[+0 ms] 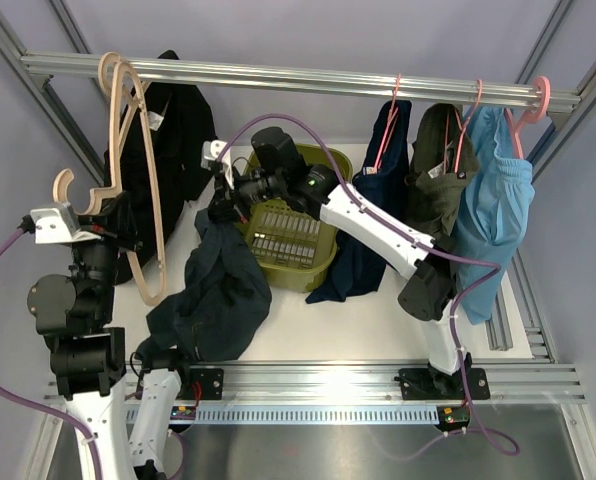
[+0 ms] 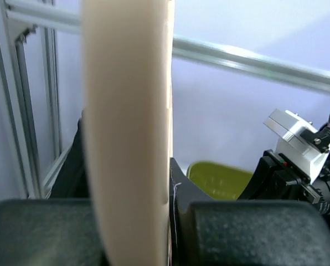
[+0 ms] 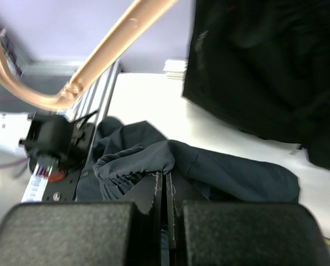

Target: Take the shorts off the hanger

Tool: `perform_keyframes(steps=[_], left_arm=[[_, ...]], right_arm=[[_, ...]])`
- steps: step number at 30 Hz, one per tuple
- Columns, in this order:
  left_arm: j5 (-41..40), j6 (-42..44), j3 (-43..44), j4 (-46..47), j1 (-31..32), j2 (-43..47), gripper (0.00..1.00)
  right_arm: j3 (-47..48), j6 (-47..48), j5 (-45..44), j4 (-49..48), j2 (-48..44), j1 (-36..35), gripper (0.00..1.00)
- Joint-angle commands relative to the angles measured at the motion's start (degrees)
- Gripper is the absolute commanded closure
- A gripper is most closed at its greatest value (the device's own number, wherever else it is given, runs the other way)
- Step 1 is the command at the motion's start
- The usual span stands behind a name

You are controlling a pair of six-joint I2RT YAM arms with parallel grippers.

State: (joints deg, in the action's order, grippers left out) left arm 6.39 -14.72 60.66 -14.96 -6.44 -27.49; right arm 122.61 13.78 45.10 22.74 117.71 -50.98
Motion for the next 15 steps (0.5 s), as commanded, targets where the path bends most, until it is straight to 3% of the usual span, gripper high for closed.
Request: perform_keyframes(steps=[1, 6, 9, 14, 15], left_arm=[[4.58, 5.84, 2.26, -11.91, 0.02, -1.69, 1.00], [4.33, 8.56, 3.49, -23.68, 0.02, -0.99, 1.00], [3.63, 10.06, 4.55, -27.13, -0.07, -1.43, 1.00], [6.69, 11.64, 6.56, -28.10, -0.07, -6.78, 1.00], [7.66, 12.08, 7.36, -28.45, 0.02, -9.58, 1.00]], right_arm=[[-4.11, 6.87, 4.21, 3.01, -3.01, -2.71, 1.00], [-6.77, 11.70, -2.54, 6.43, -3.81, -6.05, 1.00], [-6.50, 11.88, -5.28, 7.93, -2.75, -7.29, 0.95], [-1.15, 15.03, -4.76, 16.87, -2.48, -7.20, 0.40], [-1.23, 16.09, -3.72, 17.94, -3.44, -6.85, 0.34]])
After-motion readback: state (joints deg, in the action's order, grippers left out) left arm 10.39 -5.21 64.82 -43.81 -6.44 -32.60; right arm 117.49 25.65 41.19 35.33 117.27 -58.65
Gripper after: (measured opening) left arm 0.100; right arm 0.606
